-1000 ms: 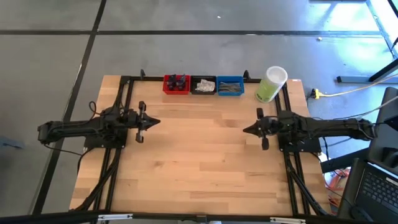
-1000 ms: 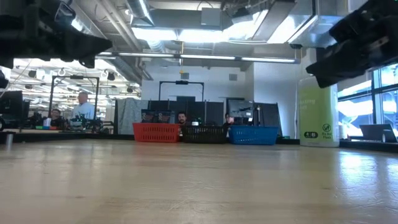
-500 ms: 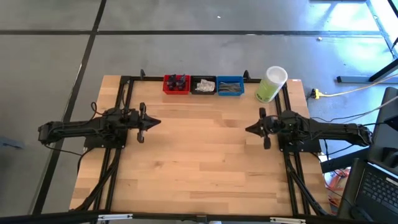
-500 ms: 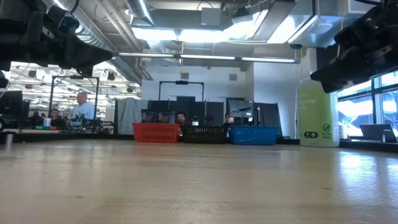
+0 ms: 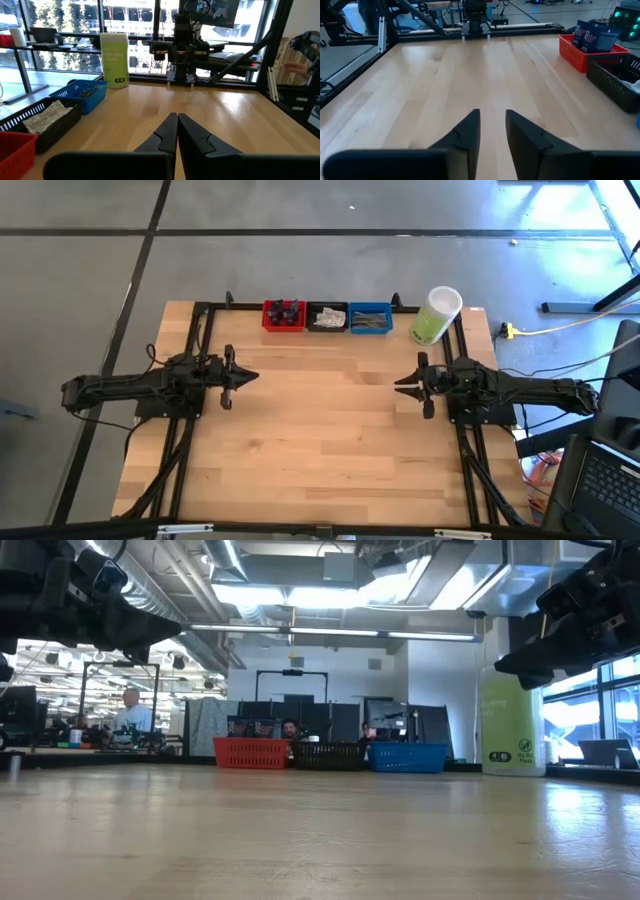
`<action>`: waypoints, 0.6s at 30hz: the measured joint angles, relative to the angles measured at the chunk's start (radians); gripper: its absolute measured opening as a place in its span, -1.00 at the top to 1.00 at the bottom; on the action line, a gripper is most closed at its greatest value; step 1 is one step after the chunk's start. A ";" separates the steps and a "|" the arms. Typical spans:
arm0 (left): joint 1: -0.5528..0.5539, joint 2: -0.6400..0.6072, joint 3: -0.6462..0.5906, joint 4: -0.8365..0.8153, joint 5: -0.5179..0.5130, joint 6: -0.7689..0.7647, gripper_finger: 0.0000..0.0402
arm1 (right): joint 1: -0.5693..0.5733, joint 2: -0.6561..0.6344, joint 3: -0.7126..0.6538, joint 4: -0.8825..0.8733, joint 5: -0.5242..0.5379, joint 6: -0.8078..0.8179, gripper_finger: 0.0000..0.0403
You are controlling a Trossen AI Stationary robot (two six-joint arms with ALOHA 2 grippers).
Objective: Pick & Place Travel size toiletries
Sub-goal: Return to Home Position
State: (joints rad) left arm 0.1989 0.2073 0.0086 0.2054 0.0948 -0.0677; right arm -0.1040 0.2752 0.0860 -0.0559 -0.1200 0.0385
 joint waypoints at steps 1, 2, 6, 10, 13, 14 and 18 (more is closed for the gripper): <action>0.000 0.000 0.000 0.000 0.000 0.000 0.95 | 0.000 0.000 0.000 0.000 0.000 0.000 0.52; 0.000 0.000 0.000 0.000 0.000 0.000 0.95 | 0.000 0.000 0.000 0.000 0.000 0.001 0.51; 0.000 0.000 0.000 0.000 0.000 0.000 0.97 | 0.000 0.000 0.000 0.000 0.000 0.003 0.46; 0.000 0.000 0.000 0.000 -0.027 0.002 0.96 | 0.000 0.000 0.000 0.000 0.000 0.002 0.41; 0.000 0.000 0.000 0.000 -0.025 0.002 0.95 | 0.000 0.000 0.000 0.000 0.000 0.002 0.38; 0.000 0.000 0.000 0.000 -0.025 0.002 0.95 | 0.000 0.000 0.000 0.000 0.000 0.002 0.37; 0.000 0.000 0.000 0.000 -0.025 0.002 0.95 | 0.000 0.000 0.000 0.000 0.000 0.002 0.33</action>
State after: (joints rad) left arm 0.1990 0.2073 0.0086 0.2053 0.0696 -0.0656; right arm -0.1040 0.2752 0.0860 -0.0563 -0.1200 0.0406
